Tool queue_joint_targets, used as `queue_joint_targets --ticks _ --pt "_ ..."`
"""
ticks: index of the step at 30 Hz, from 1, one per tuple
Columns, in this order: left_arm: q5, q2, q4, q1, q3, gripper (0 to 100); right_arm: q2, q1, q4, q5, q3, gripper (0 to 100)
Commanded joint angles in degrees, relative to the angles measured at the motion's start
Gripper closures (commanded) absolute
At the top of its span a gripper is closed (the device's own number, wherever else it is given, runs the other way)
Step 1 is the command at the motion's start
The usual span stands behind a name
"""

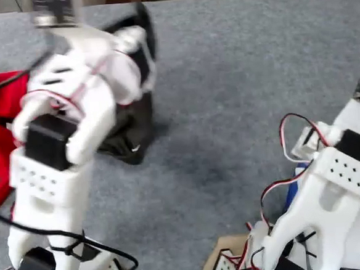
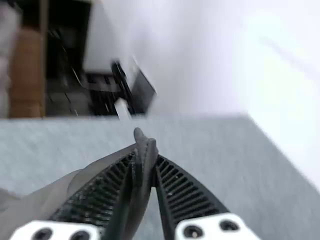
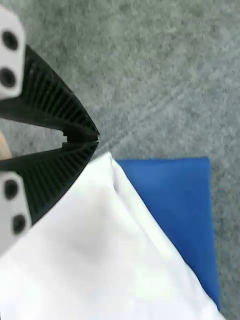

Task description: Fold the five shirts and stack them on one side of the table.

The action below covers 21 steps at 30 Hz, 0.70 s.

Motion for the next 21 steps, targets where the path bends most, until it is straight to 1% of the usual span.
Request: queue_joint_targets --ticks 1,8,13,17,21 --pt "-0.3 0.2 0.1 3.8 3.7 98 -1.7 3.1 -0.4 3.6 -0.8 99.3" --pt "-0.2 0.0 0.0 8.2 15.0 98 -1.7 3.7 -0.4 10.7 -0.8 99.3" --pt "-0.3 0.6 -0.7 10.9 21.5 98 -1.7 3.6 -0.4 12.6 -0.8 99.3" --pt "-0.3 0.6 -6.0 17.7 25.8 98 -1.5 3.7 -0.6 13.7 -0.6 99.3" --pt "-0.8 0.5 -6.1 28.2 24.2 98 -1.4 4.9 -0.7 13.6 -0.6 99.3"
